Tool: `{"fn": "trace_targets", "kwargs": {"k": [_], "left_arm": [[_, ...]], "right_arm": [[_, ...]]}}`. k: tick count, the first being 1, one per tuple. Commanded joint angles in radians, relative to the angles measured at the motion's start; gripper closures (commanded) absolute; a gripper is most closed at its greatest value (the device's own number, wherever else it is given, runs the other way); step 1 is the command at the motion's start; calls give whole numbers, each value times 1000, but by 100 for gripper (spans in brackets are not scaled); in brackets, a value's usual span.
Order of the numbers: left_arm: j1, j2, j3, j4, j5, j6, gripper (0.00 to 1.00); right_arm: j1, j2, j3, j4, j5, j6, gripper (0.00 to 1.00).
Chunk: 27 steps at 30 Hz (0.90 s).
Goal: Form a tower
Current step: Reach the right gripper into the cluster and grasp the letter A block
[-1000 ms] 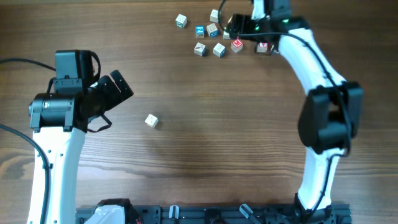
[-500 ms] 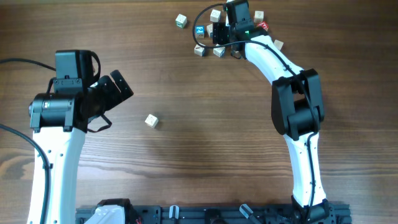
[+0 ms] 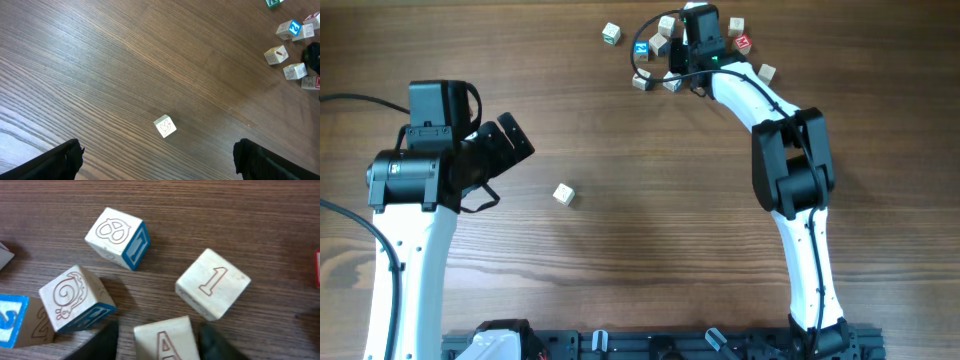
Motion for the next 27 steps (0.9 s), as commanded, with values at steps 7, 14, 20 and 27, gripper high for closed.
{"fn": "trace_targets", "kwargs": {"k": [7, 14, 20, 27], "left_arm": [[8, -3, 14, 0, 8, -10, 0], [8, -3, 14, -1, 8, -10, 0], [8, -3, 14, 0, 8, -10, 0], [8, -3, 14, 20, -47, -6, 0]], "right_arm": [[-8, -30, 79, -121, -39, -2, 75], [23, -307, 142, -414, -86, 1, 80], [84, -575, 142, -771, -93, 3, 80], [122, -686, 138, -951, -344, 87, 81]]}}
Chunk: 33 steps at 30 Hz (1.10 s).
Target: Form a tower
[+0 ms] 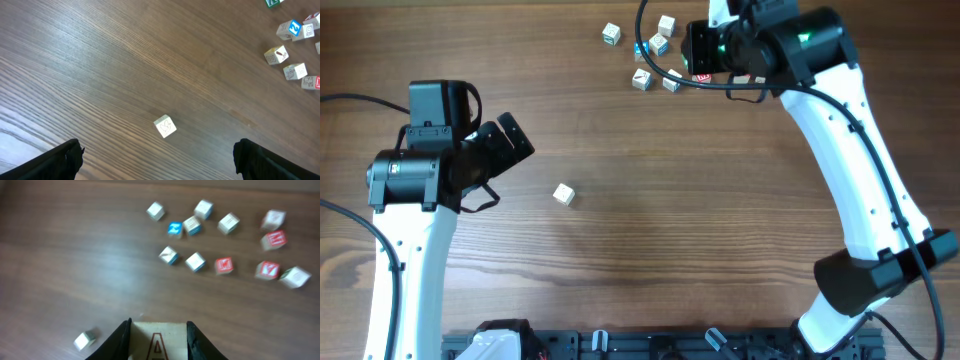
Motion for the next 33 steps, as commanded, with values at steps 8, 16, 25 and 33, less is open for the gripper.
{"fn": "trace_targets", "kwargs": {"k": [8, 16, 25, 33], "left_arm": [[103, -47, 14, -41, -291, -244, 0], [577, -153, 13, -154, -91, -320, 0], [627, -143, -31, -196, -91, -320, 0], [627, -143, -31, -195, -91, -320, 0]], "right_arm": [[177, 8, -167, 41, 0, 146, 82], [347, 8, -530, 425, -5, 58, 82], [459, 27, -830, 901, -5, -62, 79], [486, 95, -837, 956, -13, -122, 81]]}}
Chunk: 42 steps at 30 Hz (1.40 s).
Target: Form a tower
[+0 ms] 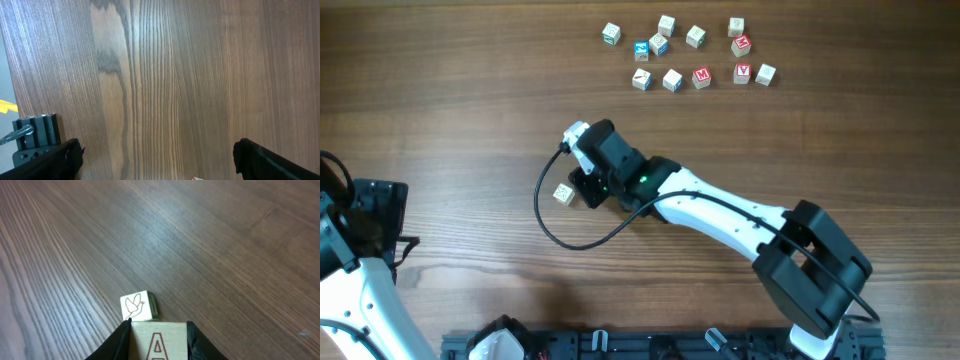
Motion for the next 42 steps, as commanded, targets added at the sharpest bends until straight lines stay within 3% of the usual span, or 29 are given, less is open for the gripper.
{"fn": "trace_targets", "kwargs": {"k": [1, 14, 38, 42], "left_arm": [[6, 2, -10, 0, 13, -17, 0], [6, 2, -10, 0, 13, -17, 0], [6, 2, -10, 0, 13, -17, 0], [6, 2, -10, 0, 13, -17, 0]], "right_arm": [[21, 37, -4, 18, 0, -51, 81], [81, 90, -3, 106, 52, -154, 75], [113, 158, 8, 203, 124, -151, 71], [113, 158, 8, 208, 145, -152, 67]]}}
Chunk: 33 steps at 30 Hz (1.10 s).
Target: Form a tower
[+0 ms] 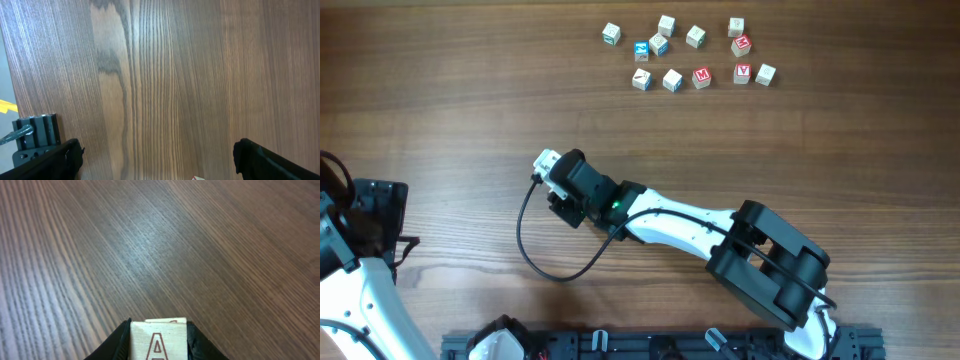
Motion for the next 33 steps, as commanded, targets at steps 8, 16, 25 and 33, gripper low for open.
{"fn": "trace_targets", "kwargs": {"k": [8, 16, 25, 33], "left_arm": [[6, 2, -10, 0, 13, -17, 0], [6, 2, -10, 0, 13, -17, 0], [6, 2, -10, 0, 13, -17, 0], [6, 2, -10, 0, 13, -17, 0]], "right_arm": [[-2, 37, 9, 21, 55, -10, 66], [-2, 38, 9, 22, 47, -10, 52], [-2, 36, 16, 30, 48, 14, 9], [-48, -225, 46, -157, 63, 166, 0]]}}
